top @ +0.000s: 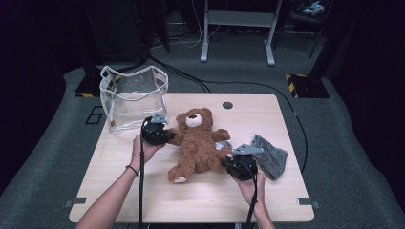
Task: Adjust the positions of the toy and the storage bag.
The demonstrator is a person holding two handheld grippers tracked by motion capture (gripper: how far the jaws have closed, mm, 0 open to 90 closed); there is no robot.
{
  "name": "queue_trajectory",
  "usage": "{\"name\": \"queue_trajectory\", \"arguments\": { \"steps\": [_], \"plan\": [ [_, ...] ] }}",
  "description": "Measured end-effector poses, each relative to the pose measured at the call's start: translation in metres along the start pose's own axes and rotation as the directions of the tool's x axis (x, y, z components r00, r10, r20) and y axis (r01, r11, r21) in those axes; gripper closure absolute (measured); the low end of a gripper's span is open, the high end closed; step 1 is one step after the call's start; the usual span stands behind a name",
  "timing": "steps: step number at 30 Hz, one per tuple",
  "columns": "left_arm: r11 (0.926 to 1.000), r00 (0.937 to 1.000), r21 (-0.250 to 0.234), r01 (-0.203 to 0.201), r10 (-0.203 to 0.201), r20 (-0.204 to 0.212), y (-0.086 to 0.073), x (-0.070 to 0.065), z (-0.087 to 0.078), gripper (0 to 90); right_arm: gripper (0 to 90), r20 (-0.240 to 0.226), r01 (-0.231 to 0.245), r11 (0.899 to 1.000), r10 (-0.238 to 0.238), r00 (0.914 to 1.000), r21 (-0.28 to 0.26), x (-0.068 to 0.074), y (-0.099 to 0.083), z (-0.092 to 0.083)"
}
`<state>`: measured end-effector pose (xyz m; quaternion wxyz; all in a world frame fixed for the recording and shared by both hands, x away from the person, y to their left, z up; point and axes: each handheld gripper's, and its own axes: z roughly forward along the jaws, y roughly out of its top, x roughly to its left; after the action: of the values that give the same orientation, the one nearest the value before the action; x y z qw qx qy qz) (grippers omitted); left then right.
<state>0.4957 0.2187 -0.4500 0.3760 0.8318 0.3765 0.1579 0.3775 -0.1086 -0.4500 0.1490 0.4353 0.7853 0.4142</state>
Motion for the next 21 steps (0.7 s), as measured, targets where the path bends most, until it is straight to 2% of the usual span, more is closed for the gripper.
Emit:
{"name": "queue_trajectory", "arguments": {
  "steps": [1, 3, 6, 8, 9, 11, 12, 14, 15, 17, 19, 20, 21],
  "plan": [
    [1.0000, 0.9999, 0.006, 0.002, -0.002, -0.013, 0.000, 0.000, 0.000, 70.6, 68.6, 0.010, 0.001, 1.000, -0.001, 0.9999, -0.006, -0.002, 0.000, -0.001],
    [0.9998, 0.9998, 0.000, 0.018, -0.018, -0.005, 0.000, 0.002, -0.001, 66.7, 55.6, 0.006, -0.012, 1.000, 0.012, 0.9999, -0.018, -0.006, 0.001, -0.005],
    [0.9979, 0.9979, -0.003, 0.064, -0.064, 0.005, 0.002, 0.006, -0.004, 56.0, 42.1, 0.032, -0.025, 0.999, 0.026, 0.9991, -0.032, -0.014, 0.001, -0.014],
    [0.9970, 0.9969, 0.002, 0.078, -0.078, 0.012, 0.005, 0.007, -0.006, 49.6, 33.6, 0.053, -0.031, 0.999, 0.033, 0.9981, -0.036, -0.018, 0.000, -0.019],
    [0.9966, 0.9965, 0.001, 0.083, -0.083, 0.009, 0.006, 0.007, -0.006, 46.7, 27.9, 0.049, -0.040, 0.999, 0.041, 0.9980, -0.036, -0.022, -0.001, -0.022],
    [0.9961, 0.9961, -0.004, 0.089, -0.089, 0.001, 0.008, 0.005, -0.007, 41.5, 17.8, 0.069, -0.059, 0.997, 0.063, 0.9956, -0.056, -0.028, -0.005, -0.029],
    [0.9958, 0.9958, 0.005, 0.092, -0.092, -0.004, 0.009, 0.003, -0.008, 38.3, 14.9, 0.085, -0.054, 0.997, 0.058, 0.9947, -0.054, -0.031, -0.006, -0.031],
    [0.9943, 0.9944, 0.019, 0.105, -0.106, 0.008, 0.012, 0.002, -0.009, 33.1, 13.5, 0.097, -0.076, 0.995, 0.081, 0.9920, -0.062, -0.037, -0.011, -0.035],
    [0.9926, 0.9926, 0.012, 0.121, -0.121, 0.009, 0.015, 0.002, -0.009, 30.3, 11.3, 0.121, -0.079, 0.995, 0.085, 0.9890, -0.052, -0.041, -0.013, -0.038],
    [0.9877, 0.9874, 0.004, 0.156, -0.156, 0.024, 0.020, 0.001, -0.012, 25.4, 7.6, 0.154, -0.104, 0.992, 0.114, 0.9814, -0.070, -0.050, -0.019, -0.042],
    [0.9887, 0.9886, 0.010, 0.149, -0.149, 0.018, 0.026, -0.001, -0.014, 20.3, 3.5, 0.203, -0.114, 0.992, 0.123, 0.9714, -0.057, -0.058, -0.026, -0.044],
    [0.9887, 0.9886, 0.011, 0.149, -0.150, 0.017, 0.029, -0.003, -0.015, 19.4, 2.9, 0.206, -0.128, 0.990, 0.139, 0.9686, -0.065, -0.063, -0.031, -0.045],
    [0.9895, 0.9896, 0.019, 0.144, -0.144, 0.008, 0.033, -0.005, -0.015, 17.9, 1.0, 0.224, -0.146, 0.987, 0.156, 0.9620, -0.060, -0.068, -0.036, -0.045]
  ]
}}
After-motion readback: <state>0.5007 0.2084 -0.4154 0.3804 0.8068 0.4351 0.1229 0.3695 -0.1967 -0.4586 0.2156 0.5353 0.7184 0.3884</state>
